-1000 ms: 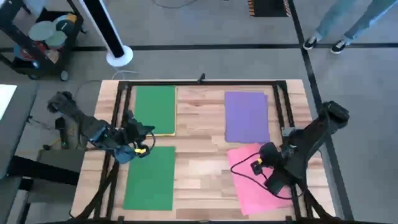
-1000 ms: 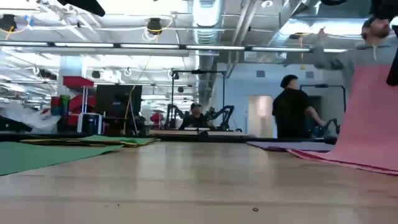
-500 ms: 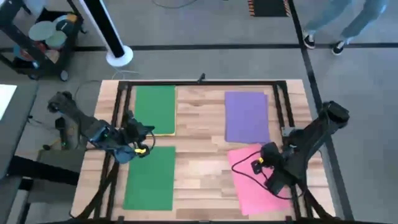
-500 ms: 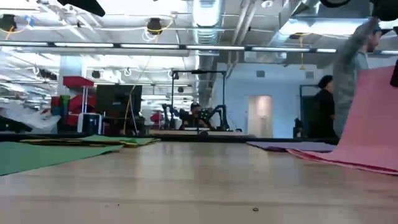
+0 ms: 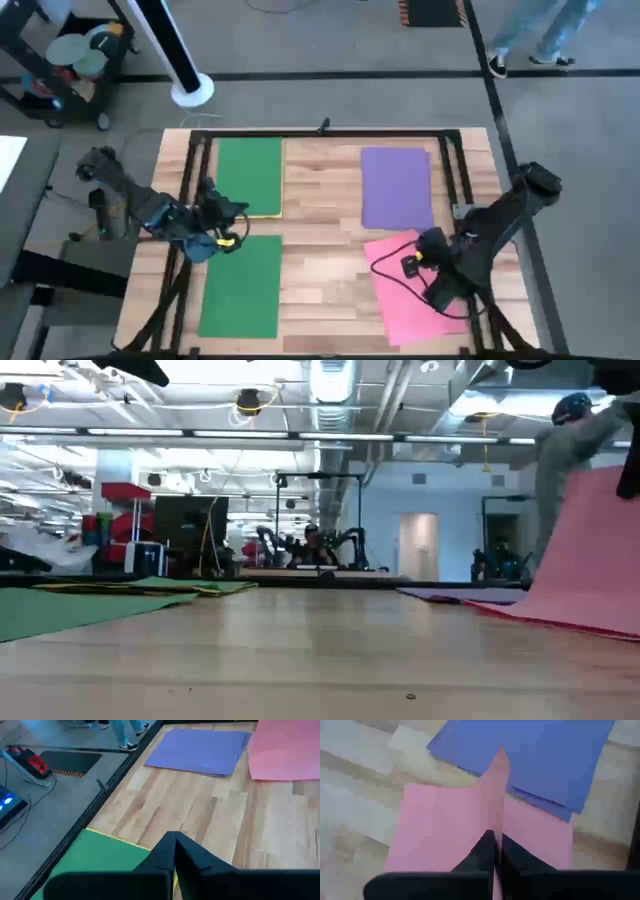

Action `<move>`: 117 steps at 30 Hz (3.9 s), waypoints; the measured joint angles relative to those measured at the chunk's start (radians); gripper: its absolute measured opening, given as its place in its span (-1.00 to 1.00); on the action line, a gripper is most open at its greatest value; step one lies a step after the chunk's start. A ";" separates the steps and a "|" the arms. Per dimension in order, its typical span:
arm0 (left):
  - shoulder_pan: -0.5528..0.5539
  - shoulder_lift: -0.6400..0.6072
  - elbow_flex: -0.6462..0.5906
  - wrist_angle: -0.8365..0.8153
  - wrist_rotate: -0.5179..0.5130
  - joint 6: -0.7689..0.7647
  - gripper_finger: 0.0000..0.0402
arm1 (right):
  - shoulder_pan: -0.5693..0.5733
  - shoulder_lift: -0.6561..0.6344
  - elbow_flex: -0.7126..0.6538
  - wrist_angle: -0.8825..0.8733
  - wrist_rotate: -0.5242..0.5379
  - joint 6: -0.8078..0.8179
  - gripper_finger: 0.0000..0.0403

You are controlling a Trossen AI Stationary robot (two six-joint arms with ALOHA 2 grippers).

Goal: Organize paper
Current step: Put the pink paper on top of the other pink paper in the bottom right of the table

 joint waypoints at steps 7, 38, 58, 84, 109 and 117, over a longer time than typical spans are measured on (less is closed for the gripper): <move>0.000 0.000 0.000 0.000 0.008 0.000 -1.00 | 0.000 0.000 0.000 -0.018 -0.006 0.037 -1.00; 0.000 0.000 0.000 0.000 0.066 0.007 -1.00 | -0.007 0.000 0.000 -0.042 -0.095 -0.128 -0.54; 0.000 0.000 0.000 -0.002 0.099 0.031 -1.00 | -0.024 0.000 0.000 0.066 -0.136 -0.326 -0.39; 0.028 0.131 0.000 -0.004 0.064 0.003 -1.00 | -0.503 0.413 0.155 0.930 -0.380 -1.358 -1.00; 0.028 0.131 0.000 -0.005 0.061 0.003 -1.00 | -0.557 0.475 0.193 0.751 -0.379 -1.301 -1.00; 0.028 0.131 0.000 -0.008 0.061 0.003 -1.00 | -0.565 0.474 0.193 0.733 -0.377 -1.281 -1.00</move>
